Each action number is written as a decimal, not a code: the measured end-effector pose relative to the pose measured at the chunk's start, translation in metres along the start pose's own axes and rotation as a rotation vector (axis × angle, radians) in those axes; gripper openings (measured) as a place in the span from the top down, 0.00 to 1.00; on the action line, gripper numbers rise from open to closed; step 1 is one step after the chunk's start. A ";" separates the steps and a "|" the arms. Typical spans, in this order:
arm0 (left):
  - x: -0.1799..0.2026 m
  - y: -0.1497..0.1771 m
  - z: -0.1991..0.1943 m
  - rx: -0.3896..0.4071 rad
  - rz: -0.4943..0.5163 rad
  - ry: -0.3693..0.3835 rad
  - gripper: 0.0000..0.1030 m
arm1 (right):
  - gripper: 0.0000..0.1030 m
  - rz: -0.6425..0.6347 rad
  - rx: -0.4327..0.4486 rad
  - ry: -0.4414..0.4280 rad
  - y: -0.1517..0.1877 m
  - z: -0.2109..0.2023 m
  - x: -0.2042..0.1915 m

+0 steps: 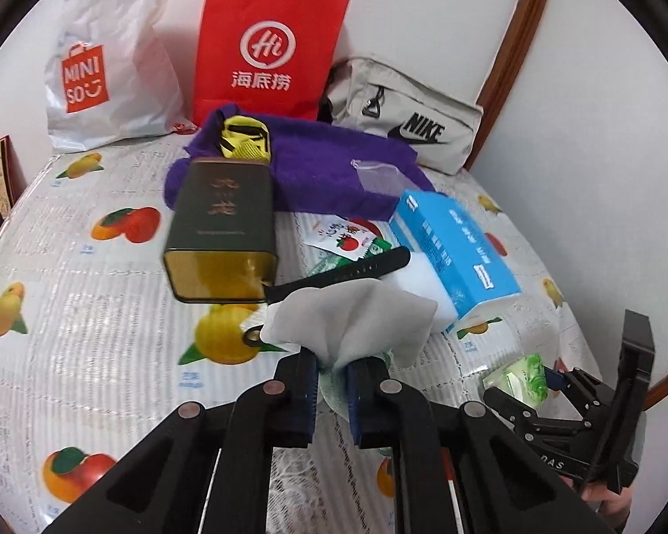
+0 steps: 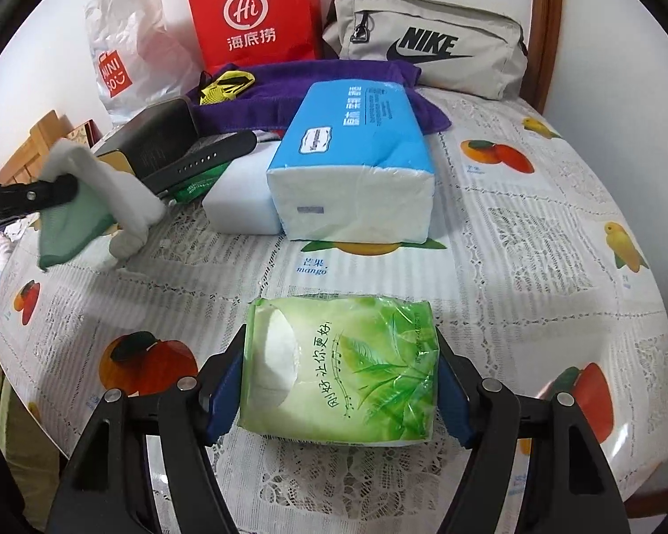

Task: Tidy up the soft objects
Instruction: 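Carry the tissue pack and white cloth toward the purple towel with both tools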

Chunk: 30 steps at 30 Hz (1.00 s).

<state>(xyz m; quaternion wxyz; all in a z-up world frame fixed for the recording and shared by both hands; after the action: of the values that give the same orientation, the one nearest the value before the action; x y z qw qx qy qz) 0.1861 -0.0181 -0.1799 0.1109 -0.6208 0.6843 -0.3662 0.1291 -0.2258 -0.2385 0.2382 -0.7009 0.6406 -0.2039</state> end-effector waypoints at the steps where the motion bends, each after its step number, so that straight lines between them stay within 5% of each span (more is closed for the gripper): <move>1: -0.005 0.000 -0.004 0.003 -0.009 -0.003 0.90 | 0.30 0.001 0.001 0.000 0.000 -0.001 0.000; 10: -0.061 0.011 -0.016 0.003 -0.065 -0.149 0.90 | 0.30 0.004 0.000 0.008 0.000 -0.005 0.000; 16: -0.081 0.027 0.004 -0.058 -0.117 -0.156 0.89 | 0.30 0.020 -0.001 -0.001 -0.001 -0.005 0.003; 30: -0.070 0.002 -0.022 -0.001 -0.134 -0.126 0.89 | 0.30 0.026 0.026 -0.040 -0.030 -0.026 0.011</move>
<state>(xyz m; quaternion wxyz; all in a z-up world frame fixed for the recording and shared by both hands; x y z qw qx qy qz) 0.1859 0.0544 -0.1868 0.1289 -0.6870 0.6330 -0.3326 0.1391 -0.2370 -0.1995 0.2628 -0.6932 0.6422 -0.1951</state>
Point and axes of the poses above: each gripper's, at about its wrist camera, not at the fingertips, and z roughly the way its jaws point, x to its right, y to its underside, the point moved 8 cm from there along z, roughly the way its jaws point, and after that the axes turned 4 degrees about -z, right-handed, at the moved point
